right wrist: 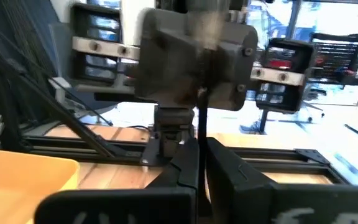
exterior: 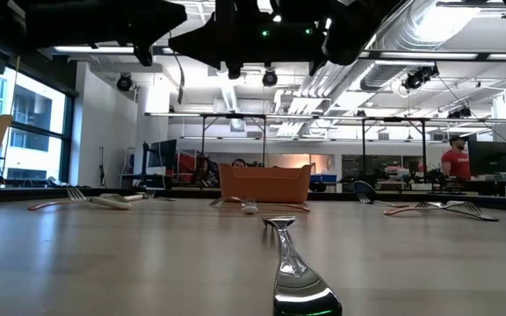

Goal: Sort silverware by color (type)
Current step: Put the top right black fork into the yellow bin

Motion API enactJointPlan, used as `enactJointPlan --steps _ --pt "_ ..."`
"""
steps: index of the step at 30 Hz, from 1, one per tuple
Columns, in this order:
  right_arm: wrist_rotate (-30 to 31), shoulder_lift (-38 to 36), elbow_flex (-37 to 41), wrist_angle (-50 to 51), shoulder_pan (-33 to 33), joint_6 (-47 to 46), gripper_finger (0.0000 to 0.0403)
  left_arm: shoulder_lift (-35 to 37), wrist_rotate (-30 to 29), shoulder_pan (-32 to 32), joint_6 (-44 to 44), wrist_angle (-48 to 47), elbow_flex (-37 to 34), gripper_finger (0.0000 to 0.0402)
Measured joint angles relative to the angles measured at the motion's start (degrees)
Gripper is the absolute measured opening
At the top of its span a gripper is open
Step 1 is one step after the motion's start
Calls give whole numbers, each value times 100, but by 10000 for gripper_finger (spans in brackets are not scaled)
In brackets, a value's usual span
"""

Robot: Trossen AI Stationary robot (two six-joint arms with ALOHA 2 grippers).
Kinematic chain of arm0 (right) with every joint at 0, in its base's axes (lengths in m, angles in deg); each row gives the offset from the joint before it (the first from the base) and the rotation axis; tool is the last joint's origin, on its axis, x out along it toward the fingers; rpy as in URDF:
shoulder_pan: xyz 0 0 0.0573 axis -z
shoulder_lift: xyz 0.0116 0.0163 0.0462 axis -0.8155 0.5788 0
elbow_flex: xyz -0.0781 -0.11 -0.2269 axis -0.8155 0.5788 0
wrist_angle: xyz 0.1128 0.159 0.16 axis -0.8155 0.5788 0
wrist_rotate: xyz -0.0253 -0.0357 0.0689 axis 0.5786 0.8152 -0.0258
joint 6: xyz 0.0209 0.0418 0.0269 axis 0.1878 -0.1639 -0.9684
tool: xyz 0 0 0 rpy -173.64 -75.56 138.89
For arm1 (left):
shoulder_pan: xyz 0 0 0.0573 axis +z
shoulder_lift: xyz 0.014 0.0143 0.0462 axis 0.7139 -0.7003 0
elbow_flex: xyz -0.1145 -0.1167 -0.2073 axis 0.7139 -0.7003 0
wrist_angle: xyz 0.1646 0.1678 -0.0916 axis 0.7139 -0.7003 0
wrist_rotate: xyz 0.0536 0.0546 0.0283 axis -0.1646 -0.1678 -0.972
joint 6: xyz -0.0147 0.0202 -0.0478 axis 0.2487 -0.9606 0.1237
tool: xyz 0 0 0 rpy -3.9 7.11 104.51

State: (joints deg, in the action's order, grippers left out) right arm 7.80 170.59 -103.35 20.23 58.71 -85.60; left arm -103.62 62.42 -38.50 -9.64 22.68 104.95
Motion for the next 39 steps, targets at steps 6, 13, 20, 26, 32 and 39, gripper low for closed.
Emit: enactJointPlan --steps 6,13,20,26,32,39 --pt "-107 -61 4 245 11 -330 4 245 58 -16 -15 -598 0 18" --pt "230 -601 7 1355 42 -194 76 746 242 -211 -45 -1533 66 16" --pt "1059 -1185 7 2964 -66 634 106 797 225 -762 -605 -4113 1120 16" --pt "1059 -1189 153 3734 -84 887 15 316 -45 -1686 -806 -6311 2221 16" --pt "1062 -1185 1083 2537 -116 498 11 -729 -471 -2962 -766 -7862 3219 16" --pt "1288 -1200 2037 1046 -222 118 2 -2210 -513 -4358 -1044 -9070 4262 16"
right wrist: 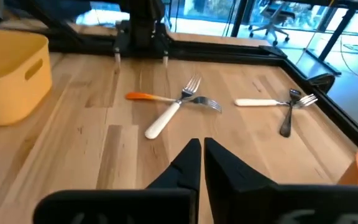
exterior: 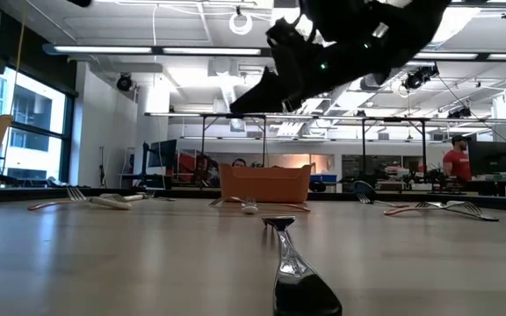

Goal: Sort silverware by color (type)
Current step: Put the top right black fork into the yellow bin

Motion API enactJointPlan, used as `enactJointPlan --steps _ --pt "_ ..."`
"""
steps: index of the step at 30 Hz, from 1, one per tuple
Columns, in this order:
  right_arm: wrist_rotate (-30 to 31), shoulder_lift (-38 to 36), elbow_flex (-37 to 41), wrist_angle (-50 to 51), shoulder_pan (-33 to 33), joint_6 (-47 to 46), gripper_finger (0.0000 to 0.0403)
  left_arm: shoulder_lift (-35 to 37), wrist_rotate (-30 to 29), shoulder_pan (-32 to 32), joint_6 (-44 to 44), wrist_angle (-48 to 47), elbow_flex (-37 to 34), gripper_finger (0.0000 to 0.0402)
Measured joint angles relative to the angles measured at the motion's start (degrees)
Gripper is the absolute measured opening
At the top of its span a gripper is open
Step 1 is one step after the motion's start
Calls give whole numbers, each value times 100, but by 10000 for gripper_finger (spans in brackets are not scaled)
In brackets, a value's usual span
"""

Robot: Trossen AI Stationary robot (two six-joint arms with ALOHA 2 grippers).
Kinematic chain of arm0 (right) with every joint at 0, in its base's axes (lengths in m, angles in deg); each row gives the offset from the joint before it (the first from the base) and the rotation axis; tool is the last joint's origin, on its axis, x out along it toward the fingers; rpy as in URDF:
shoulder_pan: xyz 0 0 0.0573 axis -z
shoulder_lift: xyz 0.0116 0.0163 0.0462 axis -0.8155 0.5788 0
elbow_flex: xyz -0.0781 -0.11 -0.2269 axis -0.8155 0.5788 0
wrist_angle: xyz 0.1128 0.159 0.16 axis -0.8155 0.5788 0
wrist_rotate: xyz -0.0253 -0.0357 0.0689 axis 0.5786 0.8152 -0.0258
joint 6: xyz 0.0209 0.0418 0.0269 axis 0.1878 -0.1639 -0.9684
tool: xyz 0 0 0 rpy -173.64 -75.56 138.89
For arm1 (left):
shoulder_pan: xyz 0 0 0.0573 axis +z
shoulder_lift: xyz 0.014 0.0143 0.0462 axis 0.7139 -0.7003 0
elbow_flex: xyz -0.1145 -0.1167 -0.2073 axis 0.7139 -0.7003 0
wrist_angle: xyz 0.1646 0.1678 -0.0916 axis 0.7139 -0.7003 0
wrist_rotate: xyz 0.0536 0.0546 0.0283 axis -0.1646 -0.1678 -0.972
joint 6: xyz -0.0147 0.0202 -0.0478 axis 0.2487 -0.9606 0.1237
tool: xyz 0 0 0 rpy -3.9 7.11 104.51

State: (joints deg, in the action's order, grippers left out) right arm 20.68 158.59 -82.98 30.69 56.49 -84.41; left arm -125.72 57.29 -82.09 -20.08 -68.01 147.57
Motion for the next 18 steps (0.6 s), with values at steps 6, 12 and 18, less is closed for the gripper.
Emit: enactJointPlan --steps 6,12,18 --pt "31 -13 338 -549 -82 -67 0 -1101 -18 -959 2 -321 599 16" --pt "190 -17 338 -590 -232 -95 0 -1979 -86 -1600 108 -328 996 16" --pt "498 -20 338 -597 -399 -190 0 -2438 -112 -1807 -173 -562 1007 16"
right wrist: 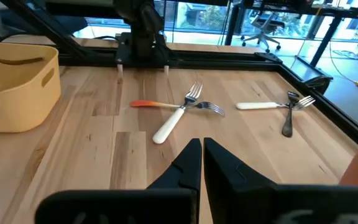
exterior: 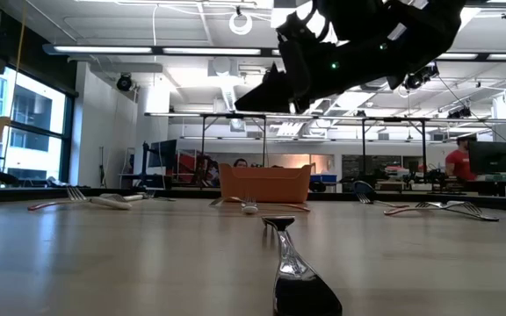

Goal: Sort silverware by color (type)
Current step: Put the top right black fork into the yellow bin, then put the bottom middle orange fork into the green bin

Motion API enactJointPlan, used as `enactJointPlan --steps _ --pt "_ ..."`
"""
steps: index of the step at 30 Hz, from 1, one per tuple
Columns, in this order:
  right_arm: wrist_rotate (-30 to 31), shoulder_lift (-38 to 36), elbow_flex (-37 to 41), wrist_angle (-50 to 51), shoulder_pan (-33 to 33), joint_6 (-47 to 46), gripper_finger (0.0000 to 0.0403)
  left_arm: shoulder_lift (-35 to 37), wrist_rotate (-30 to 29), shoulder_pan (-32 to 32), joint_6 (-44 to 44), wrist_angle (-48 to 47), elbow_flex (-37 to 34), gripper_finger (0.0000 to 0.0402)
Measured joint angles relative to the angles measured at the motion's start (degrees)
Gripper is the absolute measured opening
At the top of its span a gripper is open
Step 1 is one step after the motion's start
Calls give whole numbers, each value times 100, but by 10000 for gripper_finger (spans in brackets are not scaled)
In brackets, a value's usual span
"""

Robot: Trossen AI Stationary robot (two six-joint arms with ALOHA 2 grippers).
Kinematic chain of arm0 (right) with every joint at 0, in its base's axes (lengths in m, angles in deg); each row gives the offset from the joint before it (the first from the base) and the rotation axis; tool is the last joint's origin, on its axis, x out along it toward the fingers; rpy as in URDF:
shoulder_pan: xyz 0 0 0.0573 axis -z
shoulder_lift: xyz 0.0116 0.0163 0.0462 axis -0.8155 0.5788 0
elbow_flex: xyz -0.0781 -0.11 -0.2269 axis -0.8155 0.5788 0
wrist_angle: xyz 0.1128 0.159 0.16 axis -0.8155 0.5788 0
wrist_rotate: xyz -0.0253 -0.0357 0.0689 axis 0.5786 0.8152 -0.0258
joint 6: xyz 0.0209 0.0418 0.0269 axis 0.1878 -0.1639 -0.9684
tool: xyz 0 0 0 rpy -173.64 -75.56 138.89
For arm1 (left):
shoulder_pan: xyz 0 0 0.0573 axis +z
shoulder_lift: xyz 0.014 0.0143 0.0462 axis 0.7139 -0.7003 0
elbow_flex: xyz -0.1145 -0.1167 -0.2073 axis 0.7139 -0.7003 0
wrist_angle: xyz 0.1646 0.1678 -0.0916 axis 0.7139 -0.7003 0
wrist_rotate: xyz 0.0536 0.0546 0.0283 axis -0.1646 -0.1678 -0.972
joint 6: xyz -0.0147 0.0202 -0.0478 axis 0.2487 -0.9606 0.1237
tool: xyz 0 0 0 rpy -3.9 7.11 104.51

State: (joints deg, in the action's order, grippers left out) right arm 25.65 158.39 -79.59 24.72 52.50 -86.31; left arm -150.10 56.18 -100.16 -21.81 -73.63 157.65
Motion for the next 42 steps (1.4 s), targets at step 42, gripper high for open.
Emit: enactJointPlan --steps 42 --pt "-437 -35 -7 960 299 -421 0 3133 -739 1834 1515 6201 -4061 0"
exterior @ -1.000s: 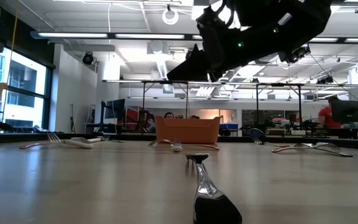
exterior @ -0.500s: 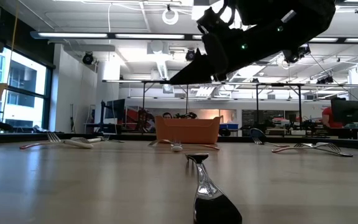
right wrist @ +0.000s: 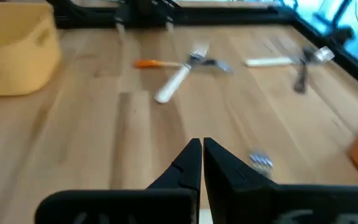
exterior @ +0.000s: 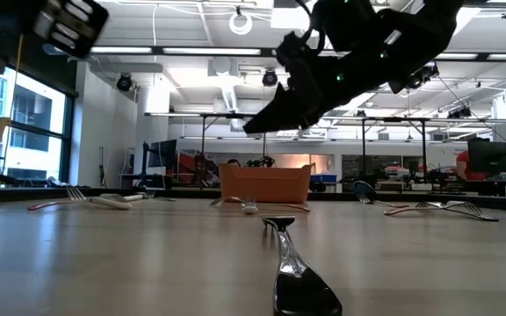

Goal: Sort silverware by color (type)
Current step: Put the bottom middle orange fork into the green bin

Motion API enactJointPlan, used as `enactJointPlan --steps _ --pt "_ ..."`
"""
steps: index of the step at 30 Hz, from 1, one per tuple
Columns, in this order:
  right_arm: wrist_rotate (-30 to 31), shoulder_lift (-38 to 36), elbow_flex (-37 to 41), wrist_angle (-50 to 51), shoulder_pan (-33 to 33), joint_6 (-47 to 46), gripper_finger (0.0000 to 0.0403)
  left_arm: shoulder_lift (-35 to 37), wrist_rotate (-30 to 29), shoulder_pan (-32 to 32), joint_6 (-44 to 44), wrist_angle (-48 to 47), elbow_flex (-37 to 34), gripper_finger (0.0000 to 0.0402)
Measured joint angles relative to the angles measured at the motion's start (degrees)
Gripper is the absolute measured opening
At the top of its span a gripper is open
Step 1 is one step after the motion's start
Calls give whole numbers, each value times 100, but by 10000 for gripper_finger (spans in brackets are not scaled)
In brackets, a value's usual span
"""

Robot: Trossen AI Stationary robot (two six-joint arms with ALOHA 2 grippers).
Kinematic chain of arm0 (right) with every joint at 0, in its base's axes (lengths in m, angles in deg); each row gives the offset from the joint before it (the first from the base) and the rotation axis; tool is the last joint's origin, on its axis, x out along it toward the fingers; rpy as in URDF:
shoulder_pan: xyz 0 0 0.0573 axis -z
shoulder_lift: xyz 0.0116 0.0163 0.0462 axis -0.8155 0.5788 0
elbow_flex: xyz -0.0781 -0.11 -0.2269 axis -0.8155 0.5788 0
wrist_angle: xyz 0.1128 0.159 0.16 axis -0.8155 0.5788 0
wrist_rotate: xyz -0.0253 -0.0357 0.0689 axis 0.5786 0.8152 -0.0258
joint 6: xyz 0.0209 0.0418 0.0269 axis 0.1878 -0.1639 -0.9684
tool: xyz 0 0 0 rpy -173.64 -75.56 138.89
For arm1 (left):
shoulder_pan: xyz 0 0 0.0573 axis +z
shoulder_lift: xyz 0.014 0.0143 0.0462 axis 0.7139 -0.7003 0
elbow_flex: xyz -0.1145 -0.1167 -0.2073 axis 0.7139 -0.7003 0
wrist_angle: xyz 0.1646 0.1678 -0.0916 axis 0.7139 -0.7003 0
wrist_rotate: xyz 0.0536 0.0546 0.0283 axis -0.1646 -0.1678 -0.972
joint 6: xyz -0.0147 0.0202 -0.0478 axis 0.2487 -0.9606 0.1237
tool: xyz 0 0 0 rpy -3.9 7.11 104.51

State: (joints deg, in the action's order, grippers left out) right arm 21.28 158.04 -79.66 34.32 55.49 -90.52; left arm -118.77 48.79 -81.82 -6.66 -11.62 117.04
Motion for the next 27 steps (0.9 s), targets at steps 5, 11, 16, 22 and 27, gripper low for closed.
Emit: enactJointPlan --steps 5,11,16,22,27 --pt "0 0 -4 621 260 -206 6 305 156 814 6 1819 -1119 0" --pt "219 -1 -379 1922 416 -682 55 357 496 1788 -174 2897 -1809 0" --pt "498 0 -1020 3123 443 -1080 112 356 604 2582 -450 3538 -2136 0" --pt "353 44 -1265 3341 466 -1468 143 350 1167 3599 -452 4151 -2395 0" --pt "337 343 -1514 3798 564 -1653 144 350 1848 4488 -450 4603 -2612 0"
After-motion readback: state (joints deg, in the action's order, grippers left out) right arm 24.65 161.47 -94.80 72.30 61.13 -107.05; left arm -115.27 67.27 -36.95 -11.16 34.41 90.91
